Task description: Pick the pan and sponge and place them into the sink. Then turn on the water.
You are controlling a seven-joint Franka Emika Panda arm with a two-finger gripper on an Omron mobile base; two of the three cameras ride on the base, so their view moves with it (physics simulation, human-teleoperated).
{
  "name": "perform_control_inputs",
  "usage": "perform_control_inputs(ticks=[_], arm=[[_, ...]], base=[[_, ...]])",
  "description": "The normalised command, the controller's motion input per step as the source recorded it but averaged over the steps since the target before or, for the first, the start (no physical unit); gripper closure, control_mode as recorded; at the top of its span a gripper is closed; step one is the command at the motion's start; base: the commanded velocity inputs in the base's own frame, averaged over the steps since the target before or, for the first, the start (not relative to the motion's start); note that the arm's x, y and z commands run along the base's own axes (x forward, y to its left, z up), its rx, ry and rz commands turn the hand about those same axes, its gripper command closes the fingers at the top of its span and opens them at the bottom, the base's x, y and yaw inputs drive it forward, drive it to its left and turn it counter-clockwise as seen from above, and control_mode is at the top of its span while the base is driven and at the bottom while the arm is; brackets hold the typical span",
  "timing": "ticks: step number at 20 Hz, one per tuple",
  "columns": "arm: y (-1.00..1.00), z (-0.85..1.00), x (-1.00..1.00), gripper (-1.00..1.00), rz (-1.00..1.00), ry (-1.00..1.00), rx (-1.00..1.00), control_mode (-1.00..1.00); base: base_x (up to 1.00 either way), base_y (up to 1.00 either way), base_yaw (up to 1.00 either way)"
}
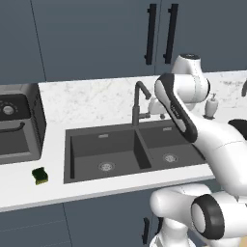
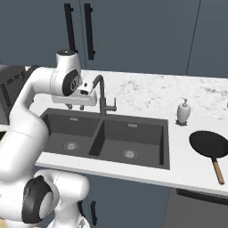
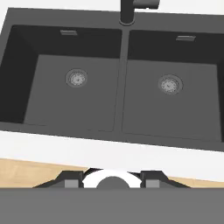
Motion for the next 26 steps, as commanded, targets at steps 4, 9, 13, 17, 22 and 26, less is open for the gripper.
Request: perform_control_inputs(ticks=[4,9,13,17,22,26], arm=[[-0.1,0.0,-0.51,-1.0,-0.01,0.0,0.0,-1.0],[-0.06,0.0,-1.0,-1.0,0.0,-0.07,0.0,-1.0],[-0.05,-0.06,-0.93,-1.0,0.0,-0.02,-0.02,-1.0],[-0.44,-0.22,-0.39,-1.0,0.0,0.0,-0.02,-1.0],[-0.79,-0.29,-0.01,-1.0,0.0,0.0,-0.02,-1.0],[-1.0,-0.3,0.0,-1.0,0.0,0.0,0.0,-1.0]], base=[[0.0,0.0,0.0],[0.0,0.0,0.0],[0.0,0.0,0.0],[0.0,0.0,0.0],[0.0,0.0,0.0],[0.0,0.0,0.0]])
